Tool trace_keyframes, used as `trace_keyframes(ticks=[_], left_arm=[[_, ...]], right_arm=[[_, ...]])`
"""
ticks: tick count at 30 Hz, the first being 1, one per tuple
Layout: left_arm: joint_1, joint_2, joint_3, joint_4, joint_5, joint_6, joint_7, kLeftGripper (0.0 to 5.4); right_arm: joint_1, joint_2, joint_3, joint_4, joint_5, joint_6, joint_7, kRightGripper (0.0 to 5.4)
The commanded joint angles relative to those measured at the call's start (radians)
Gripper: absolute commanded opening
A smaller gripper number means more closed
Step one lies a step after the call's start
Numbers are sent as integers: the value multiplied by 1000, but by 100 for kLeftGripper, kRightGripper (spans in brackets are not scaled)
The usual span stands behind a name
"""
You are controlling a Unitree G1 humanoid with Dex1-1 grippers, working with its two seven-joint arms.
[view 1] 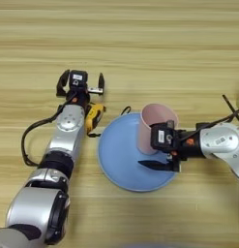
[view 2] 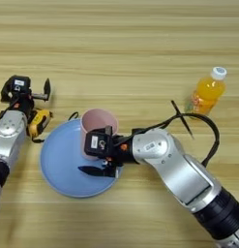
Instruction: Move the objects on the table
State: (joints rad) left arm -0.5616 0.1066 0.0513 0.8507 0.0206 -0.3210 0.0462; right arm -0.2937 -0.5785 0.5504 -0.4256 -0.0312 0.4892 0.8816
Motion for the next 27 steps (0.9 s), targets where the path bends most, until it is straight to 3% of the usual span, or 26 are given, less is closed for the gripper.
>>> trace_keyframes(ticks=[1, 10, 27], left_arm=[[-17, -3, -3, -12, 10, 12, 5, 540], [-15, -8, -1, -17, 19, 14, 6, 540], [-12, -8, -1, -21, 20, 15, 6, 540]], right_arm=[[-29, 12, 16, 17, -21, 2, 6, 410], [-64, 20, -2, -12, -27, 11, 12, 536], [-64, 2, -65, -146, 26, 79, 22, 539]])
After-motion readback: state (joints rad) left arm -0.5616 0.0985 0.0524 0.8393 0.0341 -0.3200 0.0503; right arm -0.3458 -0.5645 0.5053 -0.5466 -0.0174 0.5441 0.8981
